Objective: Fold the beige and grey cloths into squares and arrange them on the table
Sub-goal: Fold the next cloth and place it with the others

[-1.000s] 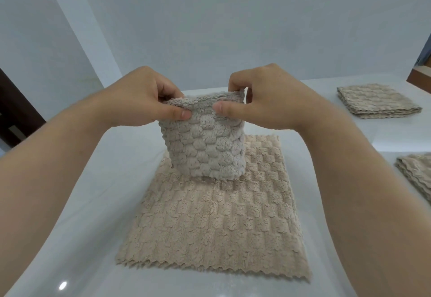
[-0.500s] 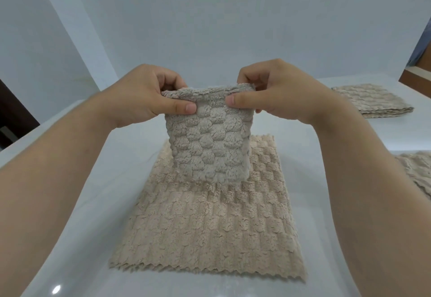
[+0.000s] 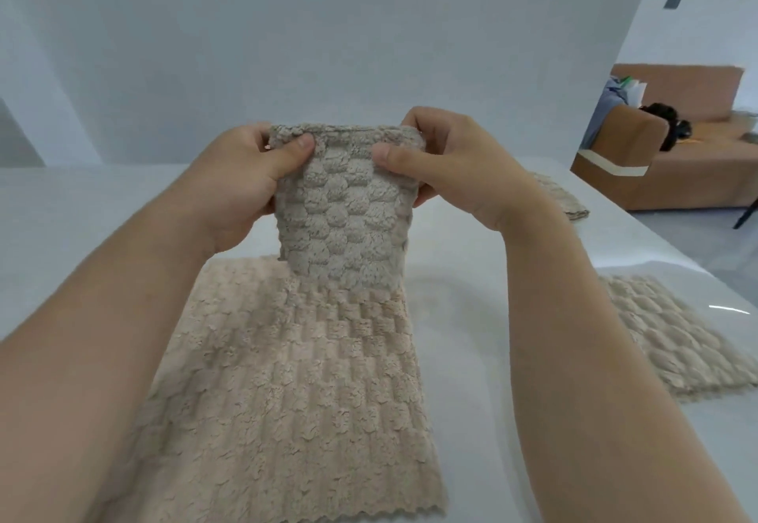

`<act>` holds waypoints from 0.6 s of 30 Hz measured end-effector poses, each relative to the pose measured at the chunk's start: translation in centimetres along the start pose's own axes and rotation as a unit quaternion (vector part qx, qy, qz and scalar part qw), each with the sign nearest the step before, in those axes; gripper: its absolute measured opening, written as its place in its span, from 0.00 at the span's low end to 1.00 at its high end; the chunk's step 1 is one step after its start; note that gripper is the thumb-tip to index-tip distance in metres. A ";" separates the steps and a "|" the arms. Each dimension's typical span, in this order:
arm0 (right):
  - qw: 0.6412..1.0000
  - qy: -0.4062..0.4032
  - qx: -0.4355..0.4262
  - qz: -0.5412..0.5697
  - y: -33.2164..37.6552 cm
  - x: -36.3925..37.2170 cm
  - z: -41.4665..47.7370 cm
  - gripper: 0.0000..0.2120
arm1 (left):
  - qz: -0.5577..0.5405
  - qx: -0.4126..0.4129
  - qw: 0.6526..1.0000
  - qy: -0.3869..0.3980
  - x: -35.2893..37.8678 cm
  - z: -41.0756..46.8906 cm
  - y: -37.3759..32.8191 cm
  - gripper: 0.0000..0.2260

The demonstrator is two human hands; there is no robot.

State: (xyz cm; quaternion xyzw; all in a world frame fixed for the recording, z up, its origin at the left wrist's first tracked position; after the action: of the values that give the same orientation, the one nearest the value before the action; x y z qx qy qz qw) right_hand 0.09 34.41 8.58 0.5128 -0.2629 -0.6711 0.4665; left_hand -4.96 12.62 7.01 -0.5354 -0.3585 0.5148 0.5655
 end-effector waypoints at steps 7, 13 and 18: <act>0.997 -0.015 0.058 0.044 -1.6 0.0 0.2 0.11 | 0.178 0.156 0.954 -0.184 1.6 0.9 0.6 0.12; 0.994 -0.017 0.092 0.055 -2.0 0.0 -0.1 0.08 | 0.228 0.166 0.939 -0.195 1.4 1.3 0.2 0.14; 0.964 -0.087 0.177 0.178 -3.4 1.3 -0.7 0.17 | 0.250 0.118 0.943 -0.186 1.5 2.9 0.4 0.16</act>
State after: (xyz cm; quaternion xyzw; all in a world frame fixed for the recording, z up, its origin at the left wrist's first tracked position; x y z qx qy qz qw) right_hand -0.52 34.74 4.93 0.4715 -0.5040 -0.5621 0.4558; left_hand -7.52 14.71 6.94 -0.4319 -0.2483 0.7686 0.4014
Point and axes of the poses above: each hand's wrist, its own z-axis towards the middle knuckle, its own x-axis out of the palm, y = z × x, the point moved 4 cm from there along z, towards the middle knuckle, and after that the axes turned 1 degree about -y, right-handed, at the moved point
